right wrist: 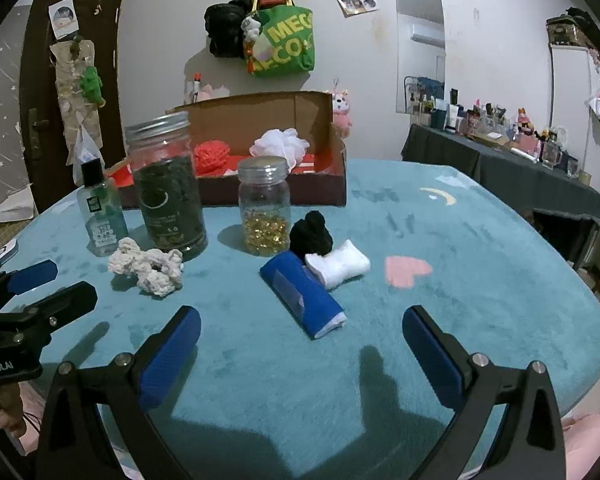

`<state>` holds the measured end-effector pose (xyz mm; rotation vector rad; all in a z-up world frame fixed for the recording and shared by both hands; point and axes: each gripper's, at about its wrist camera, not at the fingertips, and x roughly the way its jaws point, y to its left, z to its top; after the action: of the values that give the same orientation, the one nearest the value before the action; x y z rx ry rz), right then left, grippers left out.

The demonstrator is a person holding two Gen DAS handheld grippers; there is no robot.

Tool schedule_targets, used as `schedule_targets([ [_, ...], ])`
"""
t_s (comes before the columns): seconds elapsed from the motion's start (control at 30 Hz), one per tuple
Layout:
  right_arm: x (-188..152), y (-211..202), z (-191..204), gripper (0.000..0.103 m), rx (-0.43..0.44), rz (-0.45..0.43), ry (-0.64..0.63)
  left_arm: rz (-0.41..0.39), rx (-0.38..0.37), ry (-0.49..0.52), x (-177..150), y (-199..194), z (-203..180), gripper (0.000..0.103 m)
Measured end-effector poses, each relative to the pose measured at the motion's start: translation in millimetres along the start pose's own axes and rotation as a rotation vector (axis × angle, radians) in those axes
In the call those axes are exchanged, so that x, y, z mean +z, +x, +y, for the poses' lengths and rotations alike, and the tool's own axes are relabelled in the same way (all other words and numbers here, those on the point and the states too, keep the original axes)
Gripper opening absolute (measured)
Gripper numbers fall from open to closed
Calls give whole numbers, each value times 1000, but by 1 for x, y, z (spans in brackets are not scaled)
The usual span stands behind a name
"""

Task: Organize soft objects
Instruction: 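Grasp the white crocheted scrunchie with the left tool while the right tool grasps the blue cylinder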

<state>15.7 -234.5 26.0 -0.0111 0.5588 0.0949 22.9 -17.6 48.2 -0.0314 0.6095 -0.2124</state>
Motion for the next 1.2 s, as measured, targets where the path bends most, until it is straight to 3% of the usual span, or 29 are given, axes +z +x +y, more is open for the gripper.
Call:
schedule_targets([
  [0.4, 14, 32, -12, 102, 12, 83, -28, 117, -16, 20, 24, 41, -11, 97],
  [0.53, 16, 46, -15, 87, 33, 135, -34, 176, -30, 12, 31, 59, -11, 95],
  [0.6, 15, 50, -15, 70, 52, 158, -36, 206, -53, 6, 33, 69, -12, 72],
  [0.63, 14, 50, -15, 67, 55, 158, -43, 214, -69, 2, 34, 72, -11, 71],
  [0.67, 14, 50, -14, 59, 59, 153, -47, 229, -97, 0, 34, 75, -12, 61],
  [0.7, 13, 49, -13, 46, 77, 150, -51, 226, -110, 6, 34, 76, -13, 43],
  [0.8, 11, 45, -7, 33, 96, 141, -71, 222, -189, 18, 33, 72, -16, 29],
  [0.87, 10, 41, -2, 29, 119, 132, -82, 214, -188, 34, 31, 70, -19, 25],
  [1.2, 19, 26, 25, 25, 213, 84, -75, 181, -206, 53, 28, 49, -15, 24],
])
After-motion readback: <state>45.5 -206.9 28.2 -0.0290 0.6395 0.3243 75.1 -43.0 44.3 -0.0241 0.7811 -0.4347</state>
